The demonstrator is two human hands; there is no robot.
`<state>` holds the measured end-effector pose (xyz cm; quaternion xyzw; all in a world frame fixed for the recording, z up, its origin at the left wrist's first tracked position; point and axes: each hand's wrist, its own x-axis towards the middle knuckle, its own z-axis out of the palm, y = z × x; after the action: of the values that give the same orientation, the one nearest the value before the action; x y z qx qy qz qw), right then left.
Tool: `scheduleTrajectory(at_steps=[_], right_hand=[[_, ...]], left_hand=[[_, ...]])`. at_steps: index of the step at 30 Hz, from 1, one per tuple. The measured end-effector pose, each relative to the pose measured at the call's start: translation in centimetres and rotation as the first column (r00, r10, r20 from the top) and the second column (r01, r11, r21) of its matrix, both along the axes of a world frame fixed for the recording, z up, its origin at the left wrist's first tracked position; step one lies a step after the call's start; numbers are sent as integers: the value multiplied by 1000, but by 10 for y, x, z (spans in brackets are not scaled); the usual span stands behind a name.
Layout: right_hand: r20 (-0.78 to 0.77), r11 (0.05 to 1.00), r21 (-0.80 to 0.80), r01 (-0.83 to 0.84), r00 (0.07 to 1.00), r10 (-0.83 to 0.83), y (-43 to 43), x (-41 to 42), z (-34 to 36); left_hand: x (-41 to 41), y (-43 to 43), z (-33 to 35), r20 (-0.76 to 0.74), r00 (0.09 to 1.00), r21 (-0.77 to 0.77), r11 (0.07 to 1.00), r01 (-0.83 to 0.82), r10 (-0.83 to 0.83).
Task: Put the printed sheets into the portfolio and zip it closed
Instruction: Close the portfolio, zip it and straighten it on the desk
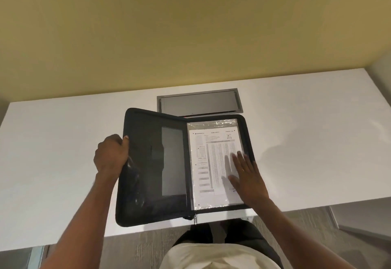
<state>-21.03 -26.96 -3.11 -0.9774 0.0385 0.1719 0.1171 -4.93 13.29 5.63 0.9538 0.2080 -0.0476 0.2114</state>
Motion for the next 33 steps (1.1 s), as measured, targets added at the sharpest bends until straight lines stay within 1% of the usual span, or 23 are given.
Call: scheduleTrajectory(at_steps=[2, 5, 8, 11, 13, 14, 17, 18, 20, 22, 24, 26, 28, 29, 31, 32, 33], right_hand=[[60, 998, 66, 3, 998, -7, 26, 9, 15], [149, 980, 197, -14, 989, -16, 72, 21, 47], [233, 936, 351, 20, 966, -108, 119, 31, 90], [305, 892, 452, 16, 937, -172, 152, 35, 131], [305, 878, 478, 17, 934, -184, 163, 35, 147], [292, 876, 482, 23, 938, -185, 165, 35, 151], [253, 876, 480, 54, 947, -198, 164, 34, 156], [256, 879, 472, 63, 945, -205, 162, 34, 156], [280, 885, 459, 81, 932, -230, 152, 32, 155], [304, 888, 450, 100, 917, -257, 138, 30, 150], [296, 883, 453, 127, 912, -283, 121, 27, 145], [247, 859, 479, 181, 911, -331, 101, 24, 138], [212, 865, 447, 230, 911, -352, 80, 20, 130], [192, 852, 451, 265, 904, -382, 69, 19, 125], [150, 798, 488, 354, 866, -476, 49, 17, 114], [164, 803, 455, 385, 850, -500, 40, 17, 108], [176, 830, 384, 405, 850, -497, 32, 18, 100]], left_hand=[[3, -12, 23, 21, 998, -32, 998, 57, -57], [3, -41, 54, 79, 984, -126, 978, 166, -157], [4, -76, 75, 100, 965, -223, 940, 258, -241], [6, -111, 86, 104, 955, -349, 889, 297, -278], [6, -129, 88, 117, 953, -447, 842, 301, -278], [6, -137, 86, 137, 951, -465, 829, 310, -278], [-1, -156, 76, 240, 929, -420, 833, 360, -281], [-4, -161, 71, 266, 921, -427, 821, 378, -285], [-15, -170, 61, 290, 915, -509, 764, 396, -281], [-27, -176, 46, 269, 922, -608, 694, 386, -278], [-37, -180, 28, 227, 914, -638, 657, 401, -337], [-47, -183, 4, 177, 865, -597, 648, 474, -470], [-56, -185, -19, 77, 796, -527, 653, 544, -601], [-61, -185, -30, 25, 768, -502, 656, 563, -640], [-71, -184, -50, -45, 733, -481, 658, 579, -679], [-76, -183, -59, -74, 718, -472, 658, 586, -692], [-80, -183, -67, -107, 700, -462, 659, 594, -706]])
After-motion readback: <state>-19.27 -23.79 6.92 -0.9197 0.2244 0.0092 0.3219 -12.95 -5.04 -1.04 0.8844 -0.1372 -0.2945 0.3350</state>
